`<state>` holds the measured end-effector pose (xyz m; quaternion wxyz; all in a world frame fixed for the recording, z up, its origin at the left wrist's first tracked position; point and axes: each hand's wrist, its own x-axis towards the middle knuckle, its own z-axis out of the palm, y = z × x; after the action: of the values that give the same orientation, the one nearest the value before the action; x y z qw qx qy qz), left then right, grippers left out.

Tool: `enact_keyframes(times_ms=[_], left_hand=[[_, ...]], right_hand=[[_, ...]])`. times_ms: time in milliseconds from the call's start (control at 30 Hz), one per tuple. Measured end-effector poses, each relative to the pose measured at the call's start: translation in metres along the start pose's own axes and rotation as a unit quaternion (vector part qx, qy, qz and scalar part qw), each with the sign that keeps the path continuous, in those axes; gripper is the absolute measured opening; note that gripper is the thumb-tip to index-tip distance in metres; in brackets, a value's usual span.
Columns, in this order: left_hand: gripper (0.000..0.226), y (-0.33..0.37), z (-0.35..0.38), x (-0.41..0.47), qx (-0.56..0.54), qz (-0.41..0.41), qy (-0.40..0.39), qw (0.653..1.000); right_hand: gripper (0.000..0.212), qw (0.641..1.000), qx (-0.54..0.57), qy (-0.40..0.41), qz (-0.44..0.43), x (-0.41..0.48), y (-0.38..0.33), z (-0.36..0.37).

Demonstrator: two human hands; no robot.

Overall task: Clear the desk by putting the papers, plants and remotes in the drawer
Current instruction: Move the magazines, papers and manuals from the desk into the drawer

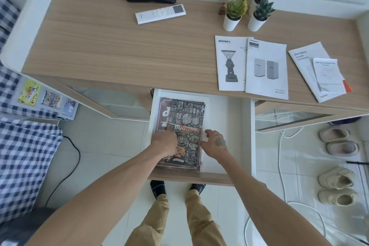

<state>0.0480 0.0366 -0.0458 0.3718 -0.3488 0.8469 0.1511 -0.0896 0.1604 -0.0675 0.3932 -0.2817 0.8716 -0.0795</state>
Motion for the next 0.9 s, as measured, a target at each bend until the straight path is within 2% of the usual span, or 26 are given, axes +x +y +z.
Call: enact_keyframes(times_ms=[100, 167, 333, 500, 600, 733, 900], left_hand=[[0.019, -0.005, -0.016, -0.006, -0.027, 0.022, 0.031, 0.999], [0.010, -0.007, -0.031, -0.014, -0.047, 0.030, 0.062, 0.997], [0.021, -0.008, -0.078, -0.035, -0.068, 0.045, 0.127, 0.989], [0.021, -0.002, -0.128, -0.048, -0.089, 0.059, 0.185, 0.977], [0.025, 0.009, -0.147, -0.045, -0.113, 0.067, 0.205, 0.970], [0.019, 0.029, -0.174, -0.030, -0.171, 0.057, 0.233, 0.956], [0.024, 0.059, -0.199, -0.005, -0.217, 0.042, 0.238, 0.946]], right_hand=[[0.057, 1.000, 0.000, -0.010, -0.008, -0.009, 0.001, -0.021], [0.054, 1.000, 0.000, -0.002, -0.015, -0.019, 0.001, -0.038], [0.048, 0.999, -0.011, 0.032, -0.013, -0.045, 0.001, -0.083], [0.043, 0.995, 0.020, 0.096, -0.004, -0.062, 0.005, -0.131], [0.042, 0.993, 0.031, 0.115, 0.002, -0.060, 0.012, -0.154], [0.037, 0.988, 0.049, 0.144, 0.002, -0.041, 0.018, -0.192], [0.039, 0.982, 0.087, 0.168, 0.009, -0.009, 0.023, -0.232]])
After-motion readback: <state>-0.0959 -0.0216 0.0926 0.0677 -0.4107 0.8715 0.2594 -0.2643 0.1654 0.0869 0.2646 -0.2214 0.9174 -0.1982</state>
